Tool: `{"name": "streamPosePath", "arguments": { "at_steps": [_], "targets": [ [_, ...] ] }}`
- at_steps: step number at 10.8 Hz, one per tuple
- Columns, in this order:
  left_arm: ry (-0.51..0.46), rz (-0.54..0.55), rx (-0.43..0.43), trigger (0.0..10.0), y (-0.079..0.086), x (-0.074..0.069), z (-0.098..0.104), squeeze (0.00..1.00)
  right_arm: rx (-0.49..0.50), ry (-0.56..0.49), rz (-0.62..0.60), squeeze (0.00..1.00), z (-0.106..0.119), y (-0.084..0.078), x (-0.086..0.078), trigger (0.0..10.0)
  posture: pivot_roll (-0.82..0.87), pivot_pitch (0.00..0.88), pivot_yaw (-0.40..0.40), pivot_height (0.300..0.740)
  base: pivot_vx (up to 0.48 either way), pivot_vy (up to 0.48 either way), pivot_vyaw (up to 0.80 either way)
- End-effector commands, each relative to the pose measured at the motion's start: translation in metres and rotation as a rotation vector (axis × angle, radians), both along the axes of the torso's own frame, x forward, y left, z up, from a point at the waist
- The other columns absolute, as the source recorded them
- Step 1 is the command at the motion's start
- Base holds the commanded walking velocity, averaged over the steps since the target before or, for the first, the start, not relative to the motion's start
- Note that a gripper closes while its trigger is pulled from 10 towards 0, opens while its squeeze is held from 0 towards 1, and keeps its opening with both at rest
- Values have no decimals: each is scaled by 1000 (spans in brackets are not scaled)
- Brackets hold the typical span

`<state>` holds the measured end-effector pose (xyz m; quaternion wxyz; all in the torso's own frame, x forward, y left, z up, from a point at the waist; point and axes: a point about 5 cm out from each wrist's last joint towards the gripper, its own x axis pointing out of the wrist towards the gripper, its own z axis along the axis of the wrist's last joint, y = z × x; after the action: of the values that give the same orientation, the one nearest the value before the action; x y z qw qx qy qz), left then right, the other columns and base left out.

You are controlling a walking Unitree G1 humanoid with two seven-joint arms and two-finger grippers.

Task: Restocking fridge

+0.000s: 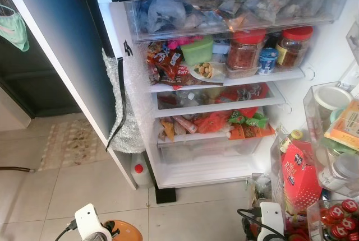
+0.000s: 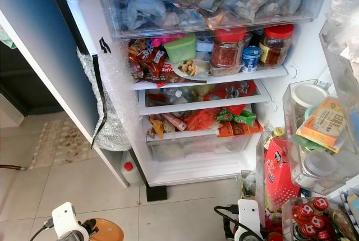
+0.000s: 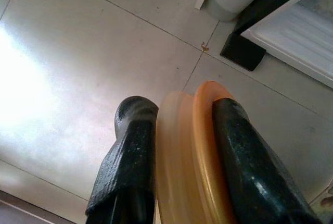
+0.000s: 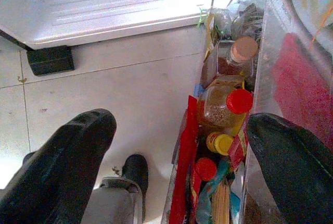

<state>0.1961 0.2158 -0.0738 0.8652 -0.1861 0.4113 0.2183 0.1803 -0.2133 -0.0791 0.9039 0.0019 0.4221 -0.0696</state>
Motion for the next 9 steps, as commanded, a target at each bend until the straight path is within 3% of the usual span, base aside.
{"name": "streamPosePath", "arguments": {
  "at_steps": [1,7,9],
  "targets": [
    [49,-12,-13,10000,-3,-11,-7,0,3,20,-1,0,-2,0,-4,10000,-110,67,41,740,0,0,0],
    [49,-12,-11,10000,-3,-10,-6,0,5,22,-1,0,-2,1,-3,10000,-107,76,42,740,0,0,0],
    [49,-14,-12,10000,-3,-11,-6,0,6,22,-2,0,-2,0,-4,10000,-108,77,43,740,0,-277,0]
  ]
}}
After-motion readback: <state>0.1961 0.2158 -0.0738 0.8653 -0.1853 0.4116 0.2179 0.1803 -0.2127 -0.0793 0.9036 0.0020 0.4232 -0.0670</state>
